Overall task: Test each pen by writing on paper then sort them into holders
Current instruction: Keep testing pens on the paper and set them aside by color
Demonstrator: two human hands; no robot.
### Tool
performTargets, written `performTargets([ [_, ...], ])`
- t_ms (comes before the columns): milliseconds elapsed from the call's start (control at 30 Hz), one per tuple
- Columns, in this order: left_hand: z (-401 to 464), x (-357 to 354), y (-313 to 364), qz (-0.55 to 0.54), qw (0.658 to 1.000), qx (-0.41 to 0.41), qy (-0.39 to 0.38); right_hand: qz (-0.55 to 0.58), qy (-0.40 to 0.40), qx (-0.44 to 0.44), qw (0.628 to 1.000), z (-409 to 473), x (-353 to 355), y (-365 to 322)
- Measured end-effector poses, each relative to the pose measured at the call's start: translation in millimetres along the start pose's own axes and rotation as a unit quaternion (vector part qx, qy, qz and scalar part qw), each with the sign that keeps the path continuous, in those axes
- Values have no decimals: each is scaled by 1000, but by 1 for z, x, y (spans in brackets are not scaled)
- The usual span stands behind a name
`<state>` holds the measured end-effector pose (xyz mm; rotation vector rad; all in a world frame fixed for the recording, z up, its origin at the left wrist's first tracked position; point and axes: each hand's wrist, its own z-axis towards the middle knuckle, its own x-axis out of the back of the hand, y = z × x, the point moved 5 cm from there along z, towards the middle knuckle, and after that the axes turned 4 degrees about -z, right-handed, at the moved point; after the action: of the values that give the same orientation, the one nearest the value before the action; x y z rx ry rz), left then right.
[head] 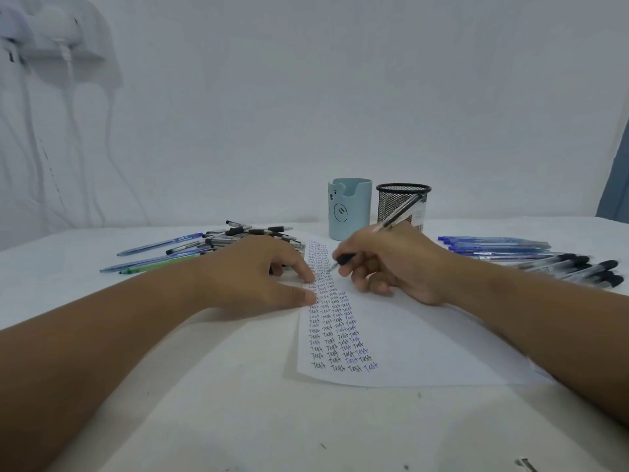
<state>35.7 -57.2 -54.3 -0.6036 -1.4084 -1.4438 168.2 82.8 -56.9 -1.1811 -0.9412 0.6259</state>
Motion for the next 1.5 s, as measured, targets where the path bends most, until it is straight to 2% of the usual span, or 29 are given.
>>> performTargets([
  [267, 0, -1, 0, -13, 1000, 7, -8, -144, 27, 39, 988, -3, -8, -1],
  [400, 0, -1, 1, -11, 1000, 9, -11, -179, 37, 47, 982, -4, -7, -2],
  [1500, 0, -1, 4, 8, 1000, -3, -19, -220, 38, 82, 971, -8, -8, -7],
])
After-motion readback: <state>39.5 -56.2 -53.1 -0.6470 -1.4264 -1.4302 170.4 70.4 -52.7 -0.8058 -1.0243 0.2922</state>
